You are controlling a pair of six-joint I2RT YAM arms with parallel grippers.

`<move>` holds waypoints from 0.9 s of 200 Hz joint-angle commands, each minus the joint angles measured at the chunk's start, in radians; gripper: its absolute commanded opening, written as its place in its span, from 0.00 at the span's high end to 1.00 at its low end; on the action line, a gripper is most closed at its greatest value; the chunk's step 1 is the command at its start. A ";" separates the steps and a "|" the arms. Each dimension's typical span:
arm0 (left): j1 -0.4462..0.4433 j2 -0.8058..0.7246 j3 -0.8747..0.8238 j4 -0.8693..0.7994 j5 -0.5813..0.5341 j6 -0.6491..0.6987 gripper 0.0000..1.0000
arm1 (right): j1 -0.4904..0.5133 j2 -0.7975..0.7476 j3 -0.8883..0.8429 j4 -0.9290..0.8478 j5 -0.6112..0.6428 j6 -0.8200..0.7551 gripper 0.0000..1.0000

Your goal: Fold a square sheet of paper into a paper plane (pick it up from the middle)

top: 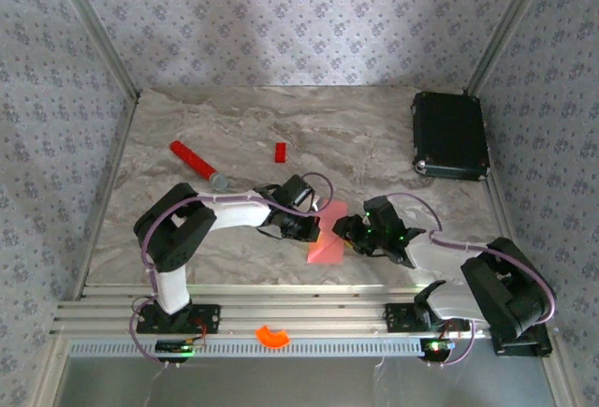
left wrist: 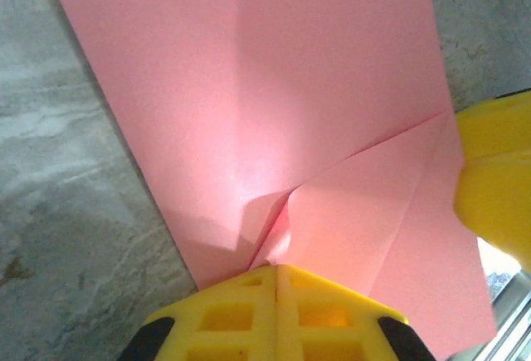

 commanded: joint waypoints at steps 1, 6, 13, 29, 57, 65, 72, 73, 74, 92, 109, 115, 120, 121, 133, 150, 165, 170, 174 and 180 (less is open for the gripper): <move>-0.011 -0.013 -0.022 -0.035 0.007 -0.005 0.98 | -0.004 0.022 -0.015 0.040 -0.010 -0.014 0.56; -0.011 -0.013 -0.021 -0.035 0.009 -0.006 0.98 | -0.004 0.027 -0.015 0.049 -0.013 -0.012 0.56; -0.011 -0.013 -0.021 -0.035 0.009 -0.007 0.98 | -0.003 0.035 -0.015 0.062 -0.019 -0.010 0.57; -0.011 -0.013 -0.019 -0.036 0.010 -0.007 0.98 | 0.000 0.052 -0.015 0.097 -0.026 -0.007 0.59; -0.011 -0.014 -0.017 -0.036 0.012 -0.008 0.97 | 0.001 0.074 -0.015 0.125 -0.025 -0.003 0.64; -0.011 -0.016 -0.017 -0.037 0.011 -0.007 0.97 | 0.000 0.081 -0.015 0.133 -0.027 -0.003 0.66; -0.010 -0.017 -0.017 -0.037 0.011 -0.007 0.97 | 0.000 0.084 -0.015 0.137 -0.027 -0.004 0.68; -0.010 -0.017 -0.017 -0.037 0.011 -0.007 0.97 | 0.000 0.085 -0.015 0.137 -0.027 -0.004 0.68; -0.011 -0.017 -0.017 -0.037 0.011 -0.007 0.97 | 0.000 0.085 -0.015 0.137 -0.026 -0.004 0.69; -0.010 -0.020 -0.020 -0.037 0.011 -0.008 0.97 | -0.001 0.082 -0.015 0.124 -0.015 -0.005 0.71; -0.010 -0.026 -0.021 -0.036 0.011 -0.010 0.97 | -0.005 0.075 -0.017 0.117 -0.011 -0.010 0.76; -0.010 -0.027 -0.020 -0.037 0.011 -0.010 0.97 | -0.004 0.073 -0.017 0.116 -0.011 -0.013 0.77; -0.011 -0.029 -0.020 -0.036 0.011 -0.012 0.97 | -0.006 0.072 -0.017 0.116 -0.012 -0.014 0.79; -0.011 -0.030 -0.020 -0.036 0.012 -0.012 0.97 | -0.006 0.072 -0.017 0.117 -0.012 -0.015 0.80; -0.011 -0.034 -0.019 -0.036 0.015 -0.012 0.96 | -0.007 0.072 -0.014 0.121 -0.021 -0.022 0.86; -0.011 -0.046 -0.017 -0.035 0.017 -0.015 0.96 | -0.005 0.069 -0.008 0.118 -0.028 -0.028 0.91; -0.011 -0.067 -0.018 -0.029 0.020 -0.022 0.94 | -0.003 0.062 -0.003 0.115 -0.029 -0.036 0.94; -0.010 -0.077 -0.020 -0.028 0.020 -0.026 0.93 | -0.002 0.059 -0.002 0.111 -0.028 -0.038 0.95; -0.011 -0.087 -0.021 -0.025 0.020 -0.029 0.93 | -0.001 0.054 0.002 0.106 -0.027 -0.042 0.95; -0.010 -0.106 -0.025 -0.023 0.017 -0.033 0.90 | 0.003 0.046 0.007 0.091 -0.024 -0.046 0.95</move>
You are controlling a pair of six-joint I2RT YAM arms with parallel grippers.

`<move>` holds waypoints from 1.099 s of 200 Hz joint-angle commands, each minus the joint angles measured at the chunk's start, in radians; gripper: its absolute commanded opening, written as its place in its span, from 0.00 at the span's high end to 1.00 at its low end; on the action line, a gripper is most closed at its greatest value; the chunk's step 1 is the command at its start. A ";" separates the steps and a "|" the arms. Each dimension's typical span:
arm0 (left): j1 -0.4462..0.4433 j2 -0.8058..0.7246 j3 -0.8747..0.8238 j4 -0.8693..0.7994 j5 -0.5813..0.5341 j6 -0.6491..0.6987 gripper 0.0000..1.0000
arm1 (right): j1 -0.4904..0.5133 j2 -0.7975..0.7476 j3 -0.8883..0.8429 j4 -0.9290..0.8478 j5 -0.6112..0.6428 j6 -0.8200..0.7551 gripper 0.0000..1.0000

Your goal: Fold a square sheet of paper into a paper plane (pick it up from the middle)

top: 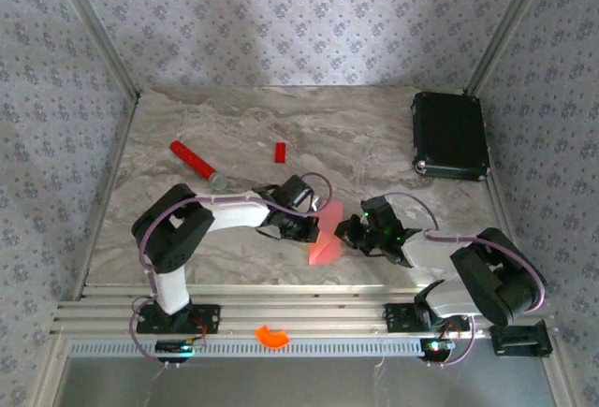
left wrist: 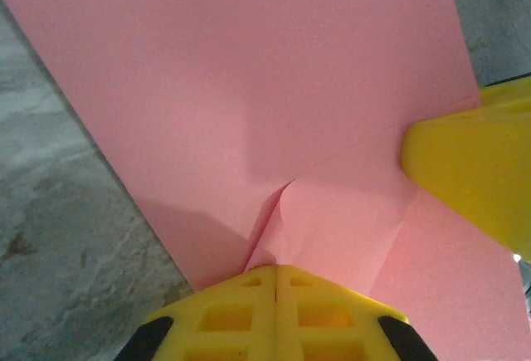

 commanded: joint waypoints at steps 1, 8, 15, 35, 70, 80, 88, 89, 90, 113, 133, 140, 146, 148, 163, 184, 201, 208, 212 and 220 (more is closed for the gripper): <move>-0.010 -0.087 -0.016 -0.013 0.012 -0.021 0.90 | 0.006 -0.028 0.016 -0.029 -0.005 -0.032 0.95; -0.010 -0.114 -0.020 -0.013 0.000 -0.025 0.88 | 0.009 -0.042 0.025 -0.052 0.002 -0.043 0.95; -0.009 -0.146 -0.028 -0.015 -0.020 -0.030 0.85 | 0.017 -0.060 0.037 -0.086 0.015 -0.057 0.95; -0.003 -0.251 -0.068 -0.024 -0.106 -0.057 0.72 | 0.051 -0.130 0.087 -0.232 0.094 -0.125 0.95; 0.074 -0.463 -0.209 -0.041 -0.238 -0.164 0.55 | 0.139 -0.221 0.213 -0.492 0.278 -0.222 0.95; 0.117 -0.516 -0.262 -0.036 -0.240 -0.196 0.53 | 0.172 -0.228 0.261 -0.571 0.338 -0.247 0.95; 0.156 -0.560 -0.306 -0.032 -0.236 -0.220 0.52 | 0.205 -0.223 0.305 -0.646 0.394 -0.270 0.95; 0.160 -0.566 -0.309 -0.032 -0.236 -0.223 0.52 | 0.210 -0.222 0.313 -0.655 0.402 -0.273 0.95; 0.165 -0.572 -0.312 -0.032 -0.235 -0.225 0.51 | 0.214 -0.221 0.319 -0.665 0.409 -0.276 0.95; 0.264 -0.685 -0.412 -0.032 -0.205 -0.264 0.50 | 0.317 -0.160 0.487 -0.882 0.584 -0.339 0.95; 0.318 -0.776 -0.459 -0.063 -0.196 -0.275 0.48 | 0.390 -0.058 0.641 -1.086 0.741 -0.360 0.96; 0.332 -0.808 -0.470 -0.076 -0.196 -0.279 0.47 | 0.409 -0.016 0.698 -1.157 0.792 -0.361 0.96; 0.341 -0.835 -0.478 -0.090 -0.194 -0.281 0.47 | 0.422 0.024 0.743 -1.222 0.841 -0.356 0.97; 0.343 -0.843 -0.480 -0.093 -0.195 -0.281 0.47 | 0.427 0.035 0.761 -1.246 0.857 -0.351 0.97; 0.361 -0.912 -0.496 -0.137 -0.196 -0.282 0.46 | 0.454 0.124 0.859 -1.408 0.948 -0.329 0.97; 0.376 -1.010 -0.520 -0.205 -0.204 -0.288 0.45 | 0.467 0.206 0.954 -1.518 1.025 -0.305 0.98; 0.394 -1.101 -0.537 -0.273 -0.230 -0.293 0.44 | 0.477 0.236 0.975 -1.523 1.048 -0.293 0.98; 0.404 -1.143 -0.544 -0.304 -0.248 -0.299 0.42 | 0.480 0.246 0.971 -1.508 1.047 -0.294 0.98; 0.410 -1.165 -0.548 -0.320 -0.259 -0.305 0.41 | 0.481 0.253 0.969 -1.500 1.044 -0.292 0.98; 0.428 -1.214 -0.560 -0.345 -0.271 -0.318 0.39 | 0.483 0.269 0.961 -1.481 1.038 -0.291 0.97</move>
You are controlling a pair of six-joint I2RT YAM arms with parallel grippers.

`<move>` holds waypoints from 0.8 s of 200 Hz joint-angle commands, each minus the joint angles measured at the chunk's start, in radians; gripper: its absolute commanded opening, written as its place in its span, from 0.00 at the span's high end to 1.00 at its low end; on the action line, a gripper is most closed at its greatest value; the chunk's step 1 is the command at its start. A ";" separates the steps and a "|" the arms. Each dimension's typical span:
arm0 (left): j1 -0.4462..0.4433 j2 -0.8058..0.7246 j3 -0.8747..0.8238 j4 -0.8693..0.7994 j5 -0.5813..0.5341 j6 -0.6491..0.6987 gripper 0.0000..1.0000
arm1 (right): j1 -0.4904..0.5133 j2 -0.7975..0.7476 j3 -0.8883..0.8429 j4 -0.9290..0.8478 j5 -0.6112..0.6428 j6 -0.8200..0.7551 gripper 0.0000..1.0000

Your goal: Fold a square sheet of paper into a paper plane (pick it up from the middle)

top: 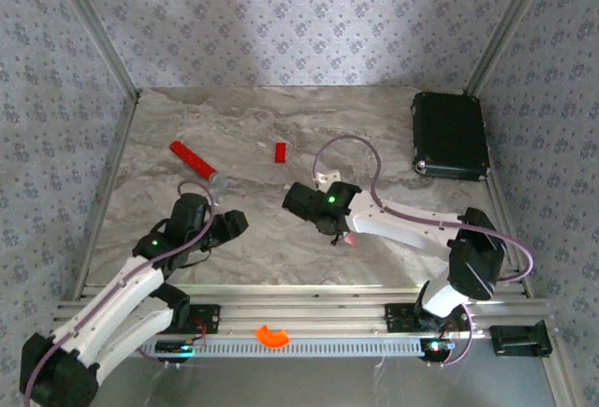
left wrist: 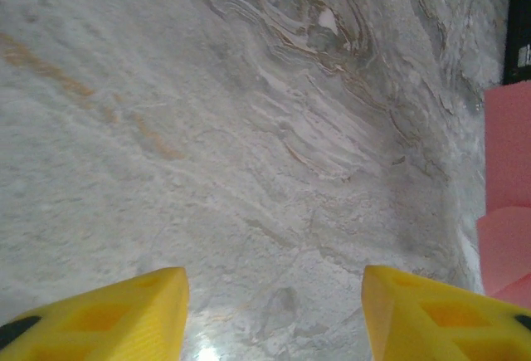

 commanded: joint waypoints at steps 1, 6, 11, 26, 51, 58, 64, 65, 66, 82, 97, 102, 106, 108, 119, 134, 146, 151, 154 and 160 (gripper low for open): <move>0.038 -0.113 -0.025 -0.137 -0.055 -0.036 0.39 | 0.013 0.034 0.017 -0.091 0.085 0.025 0.97; 0.053 -0.140 -0.033 -0.148 -0.055 -0.044 0.39 | 0.015 0.047 0.014 -0.078 0.083 0.027 0.97; 0.068 -0.168 -0.040 -0.158 -0.052 -0.051 0.39 | 0.017 0.061 0.011 -0.070 0.081 0.030 0.97; 0.109 -0.228 -0.053 -0.175 -0.038 -0.060 0.39 | 0.023 0.114 0.019 -0.060 0.074 0.049 0.97; 0.155 -0.247 -0.024 -0.223 -0.036 -0.025 0.38 | 0.053 0.202 0.067 -0.063 0.086 0.063 0.97; 0.161 -0.240 -0.017 -0.230 -0.034 -0.014 0.37 | 0.059 0.226 0.079 -0.054 0.077 0.060 0.97; 0.164 -0.233 -0.008 -0.238 -0.034 -0.008 0.37 | 0.062 0.245 0.089 -0.048 0.066 0.059 0.97; 0.164 -0.231 -0.006 -0.238 -0.035 -0.008 0.37 | 0.063 0.249 0.091 -0.047 0.063 0.059 0.97; 0.165 -0.230 -0.005 -0.239 -0.035 -0.008 0.37 | 0.064 0.250 0.093 -0.046 0.062 0.059 0.97; 0.165 -0.219 0.017 -0.253 -0.039 -0.002 0.37 | 0.079 0.301 0.124 -0.022 0.028 0.053 0.97; 0.165 -0.226 0.028 -0.273 -0.042 0.000 0.37 | 0.095 0.340 0.155 0.012 -0.007 0.041 0.97; 0.165 -0.233 0.027 -0.284 -0.045 0.000 0.36 | 0.099 0.352 0.164 0.024 -0.021 0.033 0.97; 0.165 -0.237 0.028 -0.287 -0.046 0.000 0.36 | 0.101 0.362 0.176 0.030 -0.031 0.031 0.97; 0.165 -0.239 0.027 -0.288 -0.046 -0.001 0.36 | 0.102 0.368 0.181 0.033 -0.036 0.030 0.96; 0.166 -0.249 0.022 -0.291 -0.044 -0.004 0.36 | 0.109 0.396 0.211 0.044 -0.064 0.023 0.96; 0.166 -0.258 0.016 -0.298 -0.038 -0.011 0.36 | 0.114 0.433 0.250 0.060 -0.104 0.006 0.96; 0.166 -0.261 0.016 -0.304 -0.038 -0.012 0.36 | 0.117 0.461 0.278 0.066 -0.135 -0.005 0.96; 0.166 -0.264 0.017 -0.306 -0.038 -0.011 0.36 | 0.116 0.467 0.288 0.070 -0.145 -0.006 0.96; 0.166 -0.264 0.019 -0.308 -0.038 -0.011 0.36 | 0.117 0.472 0.292 0.073 -0.150 -0.008 0.96; 0.166 -0.266 0.020 -0.310 -0.040 -0.010 0.36 | 0.118 0.477 0.298 0.085 -0.165 -0.016 0.96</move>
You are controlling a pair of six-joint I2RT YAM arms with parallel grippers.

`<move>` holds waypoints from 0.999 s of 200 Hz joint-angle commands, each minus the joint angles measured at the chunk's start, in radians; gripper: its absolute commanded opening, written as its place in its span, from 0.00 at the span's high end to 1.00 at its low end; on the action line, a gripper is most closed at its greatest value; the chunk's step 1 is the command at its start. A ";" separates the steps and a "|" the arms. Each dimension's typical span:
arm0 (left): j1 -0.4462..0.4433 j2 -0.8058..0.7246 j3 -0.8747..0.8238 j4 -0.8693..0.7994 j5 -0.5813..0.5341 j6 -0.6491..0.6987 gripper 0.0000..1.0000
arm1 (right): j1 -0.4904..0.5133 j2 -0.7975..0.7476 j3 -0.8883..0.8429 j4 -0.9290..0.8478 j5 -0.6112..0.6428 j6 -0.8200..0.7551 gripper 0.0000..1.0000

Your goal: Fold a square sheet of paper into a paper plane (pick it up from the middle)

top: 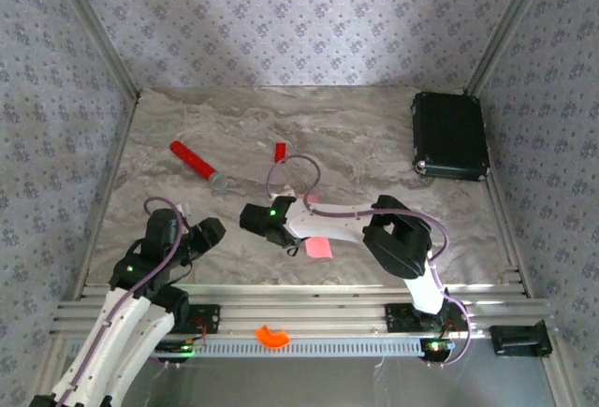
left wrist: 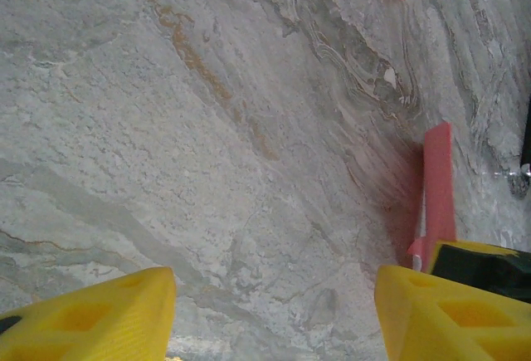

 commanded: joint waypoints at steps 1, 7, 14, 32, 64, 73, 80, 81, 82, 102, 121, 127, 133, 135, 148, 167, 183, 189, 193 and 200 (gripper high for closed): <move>0.007 -0.015 0.028 -0.039 -0.010 0.009 0.36 | 0.007 0.039 0.052 0.022 -0.077 -0.027 0.96; 0.007 -0.015 0.031 -0.041 -0.009 0.011 0.36 | 0.005 0.041 0.057 0.029 -0.092 -0.030 0.95; 0.007 -0.014 0.032 -0.043 -0.012 0.014 0.35 | 0.004 0.040 0.064 0.030 -0.092 -0.034 0.95; 0.007 -0.010 0.036 -0.046 -0.013 0.018 0.35 | -0.001 0.030 0.051 0.077 -0.138 -0.071 0.94; 0.006 0.007 0.034 -0.023 -0.010 0.019 0.35 | -0.034 -0.020 0.022 0.107 -0.204 -0.078 0.96; 0.007 0.015 0.034 -0.016 -0.006 0.020 0.35 | -0.051 -0.067 -0.005 0.109 -0.206 -0.081 0.96; 0.008 0.022 0.036 -0.010 -0.003 0.021 0.35 | -0.063 -0.113 -0.039 0.113 -0.203 -0.086 0.96; 0.007 0.023 0.035 -0.009 -0.002 0.021 0.35 | -0.064 -0.120 -0.044 0.114 -0.202 -0.086 0.96; 0.007 0.024 0.035 -0.008 -0.001 0.021 0.35 | -0.067 -0.126 -0.050 0.113 -0.201 -0.086 0.96; 0.007 0.046 0.036 0.005 0.014 0.033 0.35 | -0.130 -0.262 -0.153 0.073 -0.163 -0.093 0.96; 0.008 0.065 0.031 0.007 0.027 0.039 0.35 | -0.215 -0.385 -0.252 0.034 -0.125 -0.116 0.96; 0.007 0.067 0.030 0.034 0.032 0.038 0.35 | -0.245 -0.416 -0.278 0.031 -0.126 -0.127 0.97; 0.007 0.071 0.026 0.041 0.034 0.038 0.35 | -0.272 -0.441 -0.295 0.028 -0.126 -0.139 0.96; 0.007 0.072 0.026 0.043 0.036 0.038 0.35 | -0.283 -0.448 -0.296 0.026 -0.123 -0.141 0.96; 0.007 0.074 0.025 0.047 0.040 0.040 0.35 | -0.326 -0.479 -0.345 0.004 -0.085 -0.155 0.97; 0.007 0.076 0.028 0.048 0.042 0.044 0.35 | -0.355 -0.454 -0.323 -0.048 0.001 -0.168 0.97; 0.007 0.074 0.028 0.043 0.042 0.046 0.35 | -0.350 -0.379 -0.269 -0.064 0.071 -0.164 0.97; 0.007 0.073 0.029 0.041 0.042 0.046 0.35 | -0.337 -0.340 -0.246 -0.085 0.080 -0.140 0.98; 0.007 0.072 0.028 0.039 0.042 0.046 0.35 | -0.326 -0.315 -0.233 -0.091 0.087 -0.133 0.98; 0.007 0.069 0.029 0.034 0.039 0.045 0.35 | -0.300 -0.273 -0.208 -0.093 0.096 -0.122 0.98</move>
